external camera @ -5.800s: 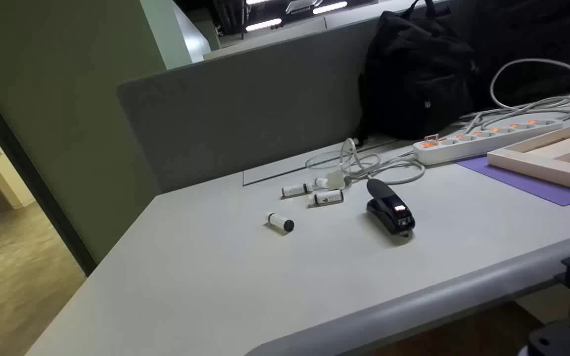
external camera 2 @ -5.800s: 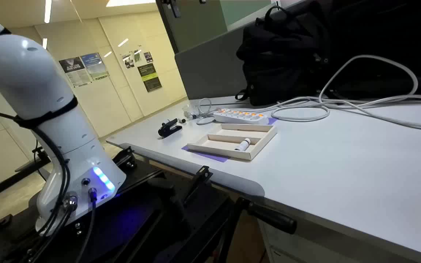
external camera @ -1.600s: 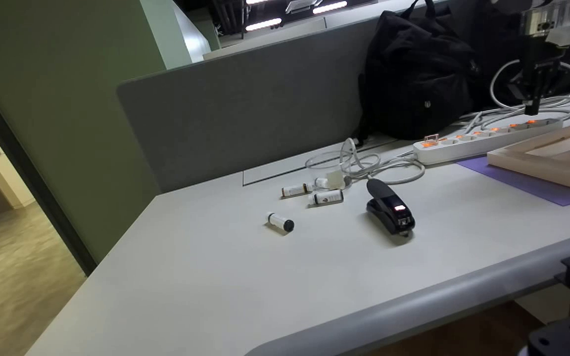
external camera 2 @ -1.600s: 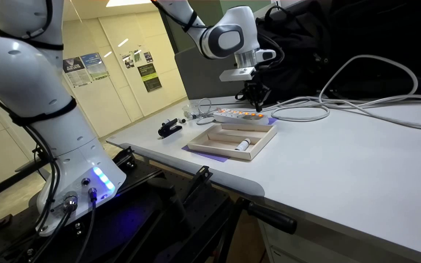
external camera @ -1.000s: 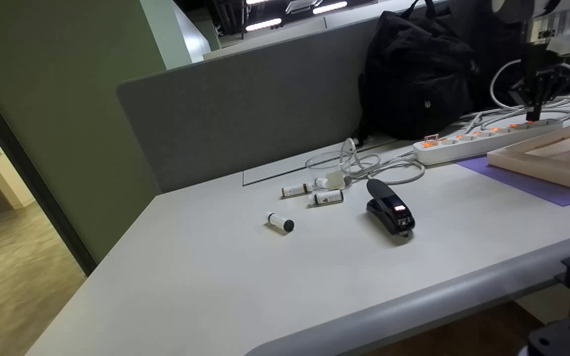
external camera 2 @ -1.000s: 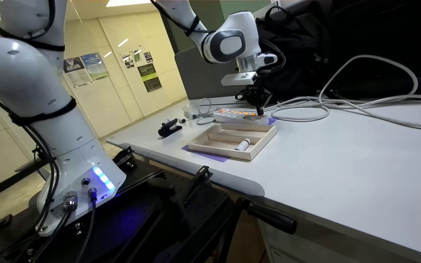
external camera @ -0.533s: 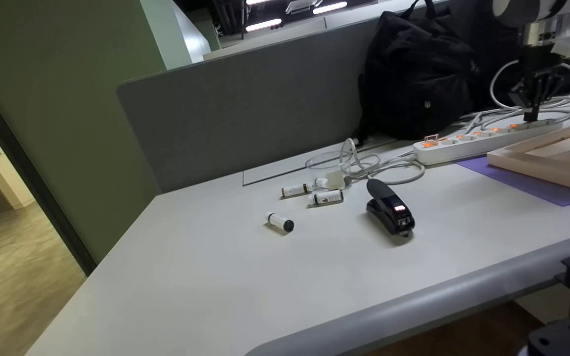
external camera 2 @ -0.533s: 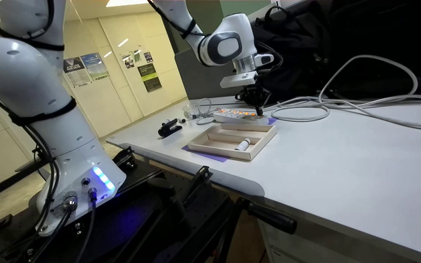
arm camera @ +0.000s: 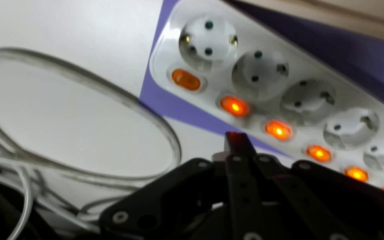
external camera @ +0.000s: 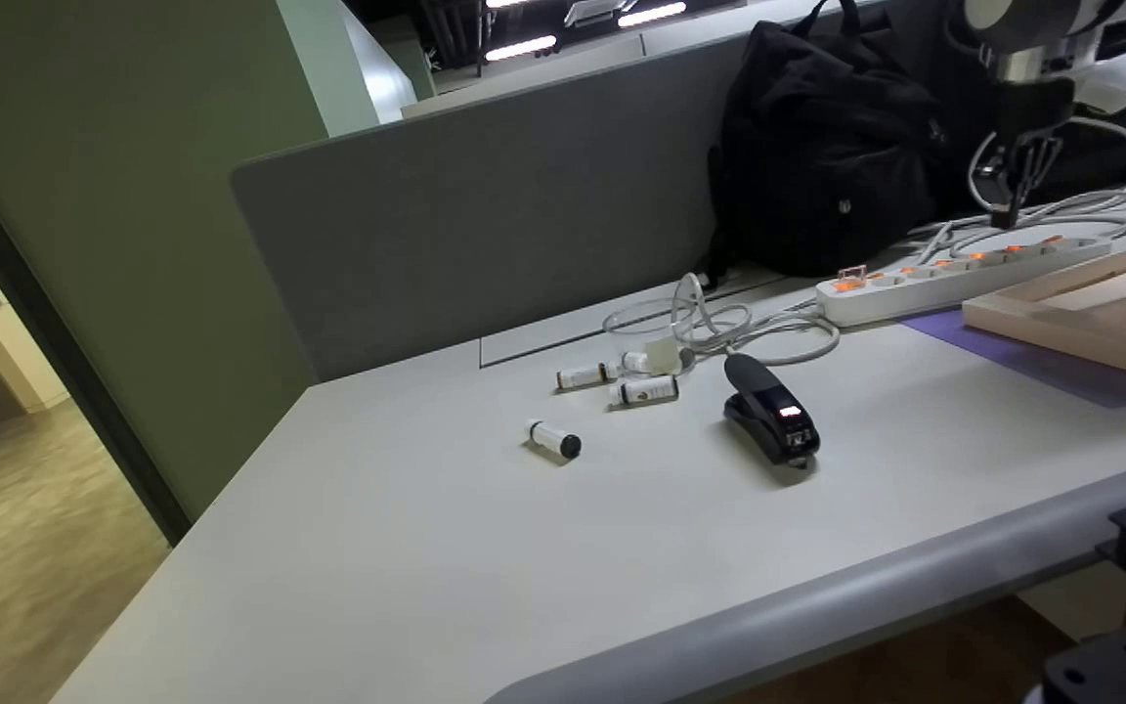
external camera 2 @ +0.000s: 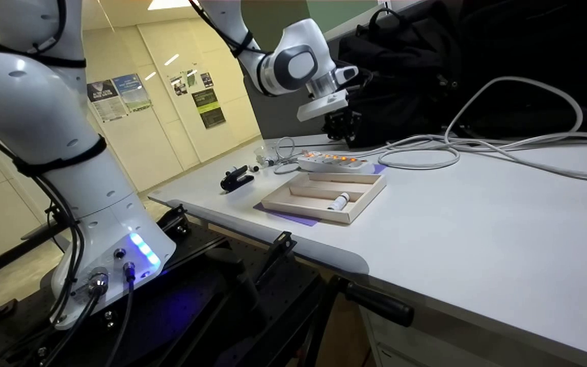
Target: Turn off the first switch from the right
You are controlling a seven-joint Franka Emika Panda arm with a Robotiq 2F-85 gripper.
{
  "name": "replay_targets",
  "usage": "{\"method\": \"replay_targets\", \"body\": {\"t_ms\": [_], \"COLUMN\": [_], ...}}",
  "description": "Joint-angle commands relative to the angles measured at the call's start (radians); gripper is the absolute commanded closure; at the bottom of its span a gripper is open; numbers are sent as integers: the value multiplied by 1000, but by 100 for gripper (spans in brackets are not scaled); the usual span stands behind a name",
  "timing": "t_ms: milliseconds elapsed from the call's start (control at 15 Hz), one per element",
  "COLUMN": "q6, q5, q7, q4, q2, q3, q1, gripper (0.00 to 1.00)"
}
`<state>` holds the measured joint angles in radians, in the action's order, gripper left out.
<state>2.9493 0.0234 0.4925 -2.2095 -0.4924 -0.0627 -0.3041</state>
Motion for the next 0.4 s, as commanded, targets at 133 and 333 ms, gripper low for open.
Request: {"method": "replay_targets", "body": {"t_ms": [133,333], "q6": [-265,-247], "q5": [-119,-133], "q7": [71,74], "q4": [52,49], "q2": [252,250], "q3": [-117,-49], "q1": [-102,-30], "gripper": [72,77]}}
